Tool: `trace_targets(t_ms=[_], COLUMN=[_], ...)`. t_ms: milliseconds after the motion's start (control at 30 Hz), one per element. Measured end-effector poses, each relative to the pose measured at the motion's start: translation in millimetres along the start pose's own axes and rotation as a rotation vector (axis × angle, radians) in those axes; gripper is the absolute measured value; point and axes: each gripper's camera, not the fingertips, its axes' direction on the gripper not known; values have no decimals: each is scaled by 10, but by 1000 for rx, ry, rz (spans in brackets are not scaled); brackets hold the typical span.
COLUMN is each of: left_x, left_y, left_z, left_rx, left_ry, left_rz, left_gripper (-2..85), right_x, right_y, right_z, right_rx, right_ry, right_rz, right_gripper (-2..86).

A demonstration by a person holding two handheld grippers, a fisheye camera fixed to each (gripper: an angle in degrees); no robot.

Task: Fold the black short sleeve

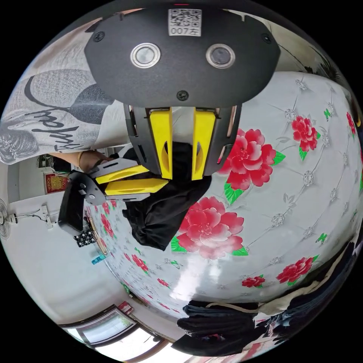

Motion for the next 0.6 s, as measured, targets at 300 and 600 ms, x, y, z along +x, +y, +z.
trace_targets(t_ms=[300,600], left_x=[-283,-142], left_y=[344,293], left_z=[252,758], left_rx=[-16,-92], left_ry=[-22,-191], left_rz=[57,298], left_gripper=[95,-1], right_x=[424,-118], right_y=[461,285], right_z=[-361,-114], right_rx=[67,147], right_ry=[362,243], right_rz=[331,302], right_gripper=[74,6])
